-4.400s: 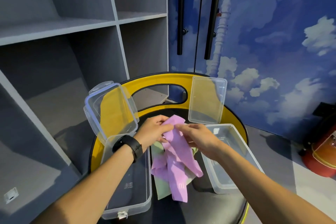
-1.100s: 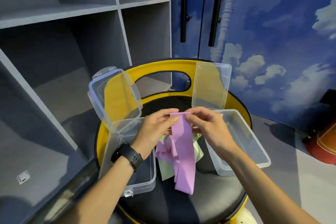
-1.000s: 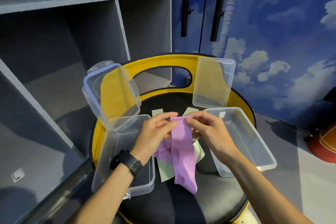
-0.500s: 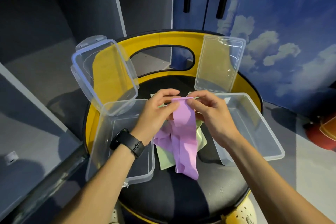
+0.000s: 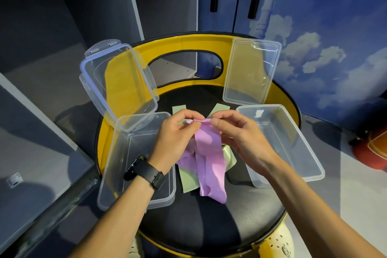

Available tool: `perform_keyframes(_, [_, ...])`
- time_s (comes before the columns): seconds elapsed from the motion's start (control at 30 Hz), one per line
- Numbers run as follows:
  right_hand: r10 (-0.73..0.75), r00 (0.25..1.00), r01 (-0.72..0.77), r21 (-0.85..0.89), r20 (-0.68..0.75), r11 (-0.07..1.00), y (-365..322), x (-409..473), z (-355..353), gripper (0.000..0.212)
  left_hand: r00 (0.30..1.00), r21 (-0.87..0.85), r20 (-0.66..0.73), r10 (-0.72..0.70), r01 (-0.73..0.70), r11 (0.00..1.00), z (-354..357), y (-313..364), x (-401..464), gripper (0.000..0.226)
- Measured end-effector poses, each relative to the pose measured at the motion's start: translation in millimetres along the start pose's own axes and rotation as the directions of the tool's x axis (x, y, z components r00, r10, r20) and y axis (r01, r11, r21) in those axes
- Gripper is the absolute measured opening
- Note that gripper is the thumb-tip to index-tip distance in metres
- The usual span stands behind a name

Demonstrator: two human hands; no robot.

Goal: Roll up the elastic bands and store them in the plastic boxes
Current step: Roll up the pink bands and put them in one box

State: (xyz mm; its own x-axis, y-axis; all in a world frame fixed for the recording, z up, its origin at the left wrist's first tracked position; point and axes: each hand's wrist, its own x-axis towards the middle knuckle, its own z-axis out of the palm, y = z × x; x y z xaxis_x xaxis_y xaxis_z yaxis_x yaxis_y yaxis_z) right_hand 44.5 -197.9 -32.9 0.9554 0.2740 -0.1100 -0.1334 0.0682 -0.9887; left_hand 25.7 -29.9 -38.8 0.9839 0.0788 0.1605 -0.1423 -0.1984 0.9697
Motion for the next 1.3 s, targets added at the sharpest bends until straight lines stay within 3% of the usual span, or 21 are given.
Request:
perform_keyframes(0.13, [-0.02, 1.0, 0.02, 0.011, -0.019, 1.0, -8.2, -2.8, -3.6, 0.01, 1.0, 0.005, 0.03, 0.006, -0.006, 1.0, 1.0, 4.6, -0.8, 0.021])
perform_keyframes(0.3, [-0.095, 0.993, 0.097, 0.016, -0.068, 0.995, -13.8, -4.0, -6.3, 0.011, 0.983, -0.213, 0.173, -0.068, 0.105, 0.971, -5.1, 11.7, -1.5, 0.031])
perform_keyframes(0.53, [-0.124, 0.992, 0.122, -0.045, -0.03, 0.991, -15.3, -6.5, -5.6, 0.013, 0.997, -0.118, 0.054, -0.051, 0.057, 0.991, 3.2, 12.9, -2.1, 0.022])
perform_keyframes(0.73, [-0.05, 0.999, 0.05, 0.004, -0.006, 0.999, -20.4, -6.6, -5.8, 0.014, 1.0, -0.089, -0.019, 0.005, -0.007, 0.996, 4.8, 15.0, 1.2, 0.021])
perform_keyframes(0.97, [-0.085, 0.996, 0.086, 0.038, -0.012, 0.996, -22.7, -4.3, -6.4, 0.011, 0.988, -0.224, 0.145, -0.057, 0.089, 0.971, -4.6, 13.5, 2.3, 0.028])
perform_keyframes(1.17, [-0.131, 0.991, 0.131, -0.001, -0.012, 0.991, -20.6, -3.6, -3.8, 0.019, 0.997, -0.183, 0.045, -0.063, 0.07, 0.981, -1.0, 15.9, 1.8, 0.023])
perform_keyframes(1.3, [-0.059, 0.998, 0.059, 0.014, 0.002, 0.998, -21.7, -5.0, -3.1, 0.025, 1.0, -0.16, 0.014, -0.015, 0.017, 0.987, -2.9, 16.2, 0.5, 0.021])
